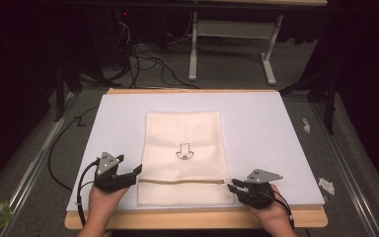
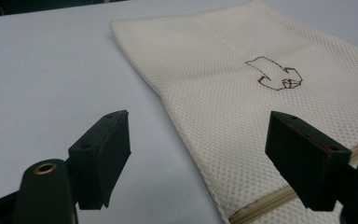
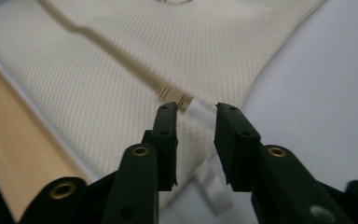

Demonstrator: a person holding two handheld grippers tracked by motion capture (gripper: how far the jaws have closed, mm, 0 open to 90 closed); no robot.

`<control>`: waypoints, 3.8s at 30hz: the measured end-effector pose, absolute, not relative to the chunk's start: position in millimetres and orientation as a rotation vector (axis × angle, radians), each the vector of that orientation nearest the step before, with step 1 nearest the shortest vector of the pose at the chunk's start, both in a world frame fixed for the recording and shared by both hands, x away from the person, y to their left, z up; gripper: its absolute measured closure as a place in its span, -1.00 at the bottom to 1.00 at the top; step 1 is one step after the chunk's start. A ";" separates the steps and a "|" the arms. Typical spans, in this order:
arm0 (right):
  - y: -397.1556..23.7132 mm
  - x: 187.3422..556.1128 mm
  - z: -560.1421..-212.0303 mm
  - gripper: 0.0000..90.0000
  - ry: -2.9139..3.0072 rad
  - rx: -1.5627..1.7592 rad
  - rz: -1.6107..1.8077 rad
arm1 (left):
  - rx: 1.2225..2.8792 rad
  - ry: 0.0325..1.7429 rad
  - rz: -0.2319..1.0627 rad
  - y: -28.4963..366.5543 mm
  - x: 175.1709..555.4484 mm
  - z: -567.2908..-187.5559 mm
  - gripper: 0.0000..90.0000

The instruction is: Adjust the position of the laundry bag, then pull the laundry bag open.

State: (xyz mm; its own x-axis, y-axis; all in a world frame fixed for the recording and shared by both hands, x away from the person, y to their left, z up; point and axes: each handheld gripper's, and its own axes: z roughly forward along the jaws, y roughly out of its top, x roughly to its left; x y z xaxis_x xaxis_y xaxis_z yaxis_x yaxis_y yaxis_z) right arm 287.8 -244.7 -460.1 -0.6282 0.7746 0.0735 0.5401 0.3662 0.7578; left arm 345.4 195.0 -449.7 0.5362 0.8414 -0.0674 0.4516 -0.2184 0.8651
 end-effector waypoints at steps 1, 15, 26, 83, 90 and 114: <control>-242.9 294.6 -459.0 0.45 2.307 1.192 1.138 | 1.856 1.063 0.533 194.3 345.6 -450.4 -0.47; -214.2 365.8 -479.7 0.60 2.263 1.243 0.979 | 2.069 1.135 0.424 160.6 363.1 -479.7 0.52; -246.1 366.3 -473.5 0.92 2.232 1.274 0.956 | 2.100 1.044 0.407 118.6 380.0 -479.3 0.94; -298.8 313.3 -474.1 0.62 2.220 1.425 0.976 | 1.900 0.923 0.342 104.8 362.1 -454.1 -0.20; -298.3 314.0 -473.3 0.81 2.251 1.413 0.988 | 1.905 0.922 0.331 101.8 359.6 -456.0 -0.18; -299.5 311.0 -453.2 0.87 2.192 1.281 1.056 | 1.954 0.811 0.307 52.2 347.0 -458.0 -0.10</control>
State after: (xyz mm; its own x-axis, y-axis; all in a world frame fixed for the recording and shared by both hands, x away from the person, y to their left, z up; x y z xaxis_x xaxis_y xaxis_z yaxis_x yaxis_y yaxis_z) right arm 311.0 -299.5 -453.2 -0.5066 0.8613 0.0397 0.5677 0.2985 0.7672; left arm 347.0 52.2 -458.0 0.7472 0.6539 -0.1183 0.4116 -0.3157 0.8549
